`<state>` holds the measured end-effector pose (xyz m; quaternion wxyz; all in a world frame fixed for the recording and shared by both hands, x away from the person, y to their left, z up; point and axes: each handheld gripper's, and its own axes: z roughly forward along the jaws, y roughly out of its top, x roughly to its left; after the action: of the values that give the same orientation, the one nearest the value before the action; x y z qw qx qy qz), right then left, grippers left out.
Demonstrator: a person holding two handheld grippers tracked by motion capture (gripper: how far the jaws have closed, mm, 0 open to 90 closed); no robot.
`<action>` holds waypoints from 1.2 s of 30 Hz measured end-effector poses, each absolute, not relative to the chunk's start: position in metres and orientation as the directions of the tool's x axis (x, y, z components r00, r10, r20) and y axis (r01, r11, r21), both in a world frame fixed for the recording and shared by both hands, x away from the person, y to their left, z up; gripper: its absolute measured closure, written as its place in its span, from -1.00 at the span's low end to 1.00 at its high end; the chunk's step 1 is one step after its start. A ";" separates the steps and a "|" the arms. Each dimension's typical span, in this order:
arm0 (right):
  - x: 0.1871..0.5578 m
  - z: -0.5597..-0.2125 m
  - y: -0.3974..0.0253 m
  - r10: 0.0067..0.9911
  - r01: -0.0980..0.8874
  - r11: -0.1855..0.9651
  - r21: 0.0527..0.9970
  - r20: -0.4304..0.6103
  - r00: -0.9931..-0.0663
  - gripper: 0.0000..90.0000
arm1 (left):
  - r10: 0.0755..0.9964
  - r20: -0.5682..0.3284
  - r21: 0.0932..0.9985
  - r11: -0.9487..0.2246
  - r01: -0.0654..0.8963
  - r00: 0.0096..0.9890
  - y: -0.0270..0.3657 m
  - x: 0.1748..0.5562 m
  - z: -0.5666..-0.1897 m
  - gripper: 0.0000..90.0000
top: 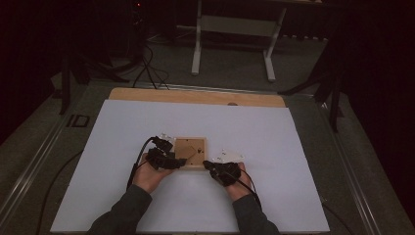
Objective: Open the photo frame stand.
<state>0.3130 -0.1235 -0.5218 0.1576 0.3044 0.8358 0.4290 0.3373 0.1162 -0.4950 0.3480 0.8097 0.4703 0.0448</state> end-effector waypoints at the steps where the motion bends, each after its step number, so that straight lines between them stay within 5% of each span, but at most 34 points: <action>1: 0.313 -0.522 -0.124 0.644 0.373 0.447 0.813 -0.003 -0.765 0.98 | 0.792 -0.261 0.607 -0.310 0.732 0.552 0.117 0.338 -0.494 0.10; 10: 0.313 -0.522 -0.123 0.644 0.373 0.446 0.813 -0.002 -0.765 0.97 | 0.756 -0.343 0.647 -0.239 0.724 0.557 0.118 0.339 -0.485 0.12; 36: 0.313 -0.522 -0.123 0.642 0.368 0.447 0.815 -0.007 -0.766 0.96 | 0.767 -0.434 0.568 -0.174 0.804 0.472 0.114 0.357 -0.493 0.11</action>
<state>0.3133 -0.1233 -0.5221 0.1596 0.3022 0.8355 0.4303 0.3568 0.1139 -0.4934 0.3868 0.7658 0.5132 -0.0239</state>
